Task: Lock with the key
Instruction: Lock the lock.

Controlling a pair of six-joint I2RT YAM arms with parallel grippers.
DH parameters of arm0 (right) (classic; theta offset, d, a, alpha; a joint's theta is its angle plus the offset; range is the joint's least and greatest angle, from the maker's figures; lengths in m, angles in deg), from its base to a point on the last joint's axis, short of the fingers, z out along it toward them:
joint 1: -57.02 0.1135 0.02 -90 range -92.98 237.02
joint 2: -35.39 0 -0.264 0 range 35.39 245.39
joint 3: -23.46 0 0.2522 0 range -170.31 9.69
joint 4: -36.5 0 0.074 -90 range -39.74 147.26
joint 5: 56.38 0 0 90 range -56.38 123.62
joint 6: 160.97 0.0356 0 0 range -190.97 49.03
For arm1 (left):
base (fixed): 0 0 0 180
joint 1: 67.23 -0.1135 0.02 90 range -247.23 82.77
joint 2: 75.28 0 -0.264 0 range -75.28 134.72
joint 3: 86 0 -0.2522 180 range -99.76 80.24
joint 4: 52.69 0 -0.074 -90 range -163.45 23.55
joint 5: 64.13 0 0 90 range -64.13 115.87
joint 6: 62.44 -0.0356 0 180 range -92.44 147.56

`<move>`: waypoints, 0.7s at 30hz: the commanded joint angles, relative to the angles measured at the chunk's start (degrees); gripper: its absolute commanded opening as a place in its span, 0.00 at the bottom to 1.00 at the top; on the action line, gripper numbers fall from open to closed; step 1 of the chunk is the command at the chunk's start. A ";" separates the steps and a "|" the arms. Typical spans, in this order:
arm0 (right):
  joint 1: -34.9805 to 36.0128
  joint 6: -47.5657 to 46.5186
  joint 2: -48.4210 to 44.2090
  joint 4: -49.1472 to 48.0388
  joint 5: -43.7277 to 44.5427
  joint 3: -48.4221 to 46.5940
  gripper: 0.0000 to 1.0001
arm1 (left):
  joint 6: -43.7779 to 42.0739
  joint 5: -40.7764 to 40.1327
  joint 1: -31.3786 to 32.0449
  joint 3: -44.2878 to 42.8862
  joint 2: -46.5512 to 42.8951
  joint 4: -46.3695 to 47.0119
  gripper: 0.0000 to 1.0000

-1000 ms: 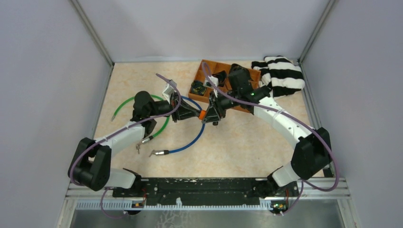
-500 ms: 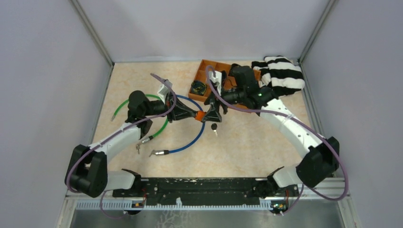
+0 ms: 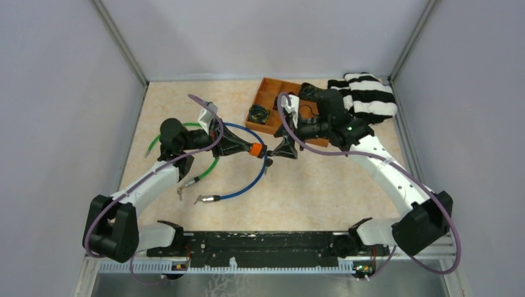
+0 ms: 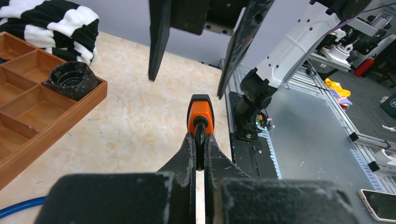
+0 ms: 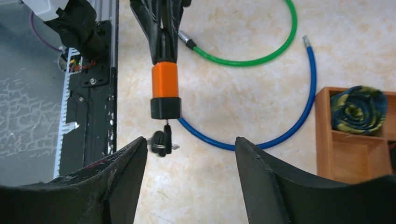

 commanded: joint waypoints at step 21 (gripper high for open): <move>3.92 2.75 4.59 -3.98 -4.74 0.54 0.27 | -0.03 1.01 -0.37 -1.32 -2.80 1.91 0.00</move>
